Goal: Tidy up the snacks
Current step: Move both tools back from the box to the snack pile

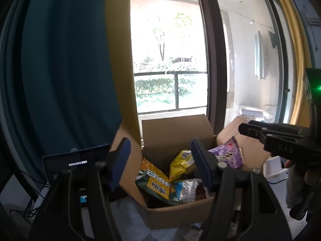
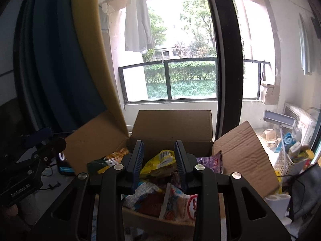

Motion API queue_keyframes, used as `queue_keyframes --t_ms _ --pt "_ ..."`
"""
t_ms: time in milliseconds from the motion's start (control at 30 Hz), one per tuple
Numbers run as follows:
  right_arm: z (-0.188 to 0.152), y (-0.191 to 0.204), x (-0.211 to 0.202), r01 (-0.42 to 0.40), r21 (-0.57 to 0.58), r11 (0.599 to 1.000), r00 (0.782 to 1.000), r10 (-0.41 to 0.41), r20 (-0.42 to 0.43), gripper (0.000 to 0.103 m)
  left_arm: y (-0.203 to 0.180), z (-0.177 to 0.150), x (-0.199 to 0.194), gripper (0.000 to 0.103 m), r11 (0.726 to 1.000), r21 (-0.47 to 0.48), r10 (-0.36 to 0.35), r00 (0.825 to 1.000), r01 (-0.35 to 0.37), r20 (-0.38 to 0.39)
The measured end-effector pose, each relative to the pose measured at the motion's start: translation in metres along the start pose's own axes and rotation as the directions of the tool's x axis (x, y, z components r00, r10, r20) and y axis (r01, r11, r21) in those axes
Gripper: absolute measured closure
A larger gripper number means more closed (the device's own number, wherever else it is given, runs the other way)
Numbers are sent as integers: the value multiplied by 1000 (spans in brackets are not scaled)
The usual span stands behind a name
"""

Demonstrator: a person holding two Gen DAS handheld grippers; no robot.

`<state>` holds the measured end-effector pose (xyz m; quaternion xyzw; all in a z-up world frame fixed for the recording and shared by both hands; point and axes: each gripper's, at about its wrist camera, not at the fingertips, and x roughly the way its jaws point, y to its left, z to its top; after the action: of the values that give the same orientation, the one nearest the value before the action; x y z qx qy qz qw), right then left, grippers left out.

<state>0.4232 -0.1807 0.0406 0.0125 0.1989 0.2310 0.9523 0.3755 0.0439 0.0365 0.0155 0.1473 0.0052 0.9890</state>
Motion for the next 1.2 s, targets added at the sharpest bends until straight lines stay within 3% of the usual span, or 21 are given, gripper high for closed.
queue_keyframes --t_ms 400,800,1200 --pt "-30 20 -79 -35 17 999 999 34 22 69 -6 -26 -61 35 996 -28 -83 997 83 -10" --pt "-70 19 -137 -29 59 998 1000 29 9 69 -14 -50 -112 34 993 -38 -114 993 113 -28" --pt "-127 1 -178 8 108 994 999 -3 -52 62 -23 -101 -133 33 988 -81 -141 982 131 -129"
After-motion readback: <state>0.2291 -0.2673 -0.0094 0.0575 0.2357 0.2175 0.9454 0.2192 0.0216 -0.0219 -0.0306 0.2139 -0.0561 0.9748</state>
